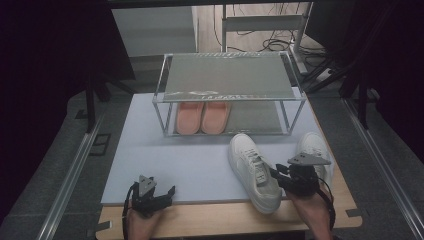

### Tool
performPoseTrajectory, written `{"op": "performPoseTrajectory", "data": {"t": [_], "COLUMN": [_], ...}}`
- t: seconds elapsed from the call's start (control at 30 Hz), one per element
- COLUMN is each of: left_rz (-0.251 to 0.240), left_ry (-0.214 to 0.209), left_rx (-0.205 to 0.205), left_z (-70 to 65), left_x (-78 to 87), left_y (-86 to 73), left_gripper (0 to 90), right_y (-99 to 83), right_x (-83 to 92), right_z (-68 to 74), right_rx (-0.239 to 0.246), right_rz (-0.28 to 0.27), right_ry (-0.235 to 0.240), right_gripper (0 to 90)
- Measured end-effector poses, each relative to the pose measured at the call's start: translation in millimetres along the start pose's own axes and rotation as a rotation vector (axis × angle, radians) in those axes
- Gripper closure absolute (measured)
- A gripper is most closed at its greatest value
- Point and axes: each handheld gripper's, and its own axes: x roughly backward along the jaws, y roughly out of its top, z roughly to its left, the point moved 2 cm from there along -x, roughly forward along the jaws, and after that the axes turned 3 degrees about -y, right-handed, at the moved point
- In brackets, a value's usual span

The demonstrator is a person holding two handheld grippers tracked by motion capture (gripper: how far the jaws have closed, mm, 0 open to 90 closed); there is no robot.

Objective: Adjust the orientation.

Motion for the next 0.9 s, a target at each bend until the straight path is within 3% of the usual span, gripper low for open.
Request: {"op": "performPoseTrajectory", "data": {"t": [0.07, 0.2, 0.3, 0.37, 0.5, 0.83, 0.9], "left_rz": [0.0, 0.0, -0.002, -0.003, -0.003, 0.0, 0.0], "left_ry": [0.0, 0.0, 0.0, 0.0, 0.0, 0.0, 0.0], "left_rx": [0.0, 0.0, 0.002, 0.003, 0.003, 0.0, 0.0], "left_z": [0.0, 0.1, -0.1, -0.1, -0.1, 0.1, 0.1], "left_x": [0.0, 0.0, -0.1, -0.2, -0.2, 0.0, 0.0], "left_y": [0.0, 0.0, 0.0, 0.0, 0.0, 0.0, 0.0], "left_gripper": [12.9, 12.9, 12.9, 12.9, 12.9, 12.9, 12.9], "right_y": [0.9, 3.1, 3.3, 3.3, 4.6, 1.5, 1.9], "right_x": [-5.7, -16.1, -23.1, -26.0, -26.8, -26.5, -26.2], "right_z": [-1.3, -2.0, -2.1, -2.3, -2.6, -12.9, -12.4], "right_rx": [0.001, 0.01, 0.017, 0.002, -0.014, -0.235, -0.258], "right_rz": [0.016, 0.046, 0.065, 0.062, 0.074, 0.074, 0.068], "right_ry": [0.008, -0.023, -0.019, 0.008, 0.005, 0.169, 0.194], "right_gripper": [60.8, 59.2, 64.3, 69.3, 76.4, 79.4, 79.4]}}
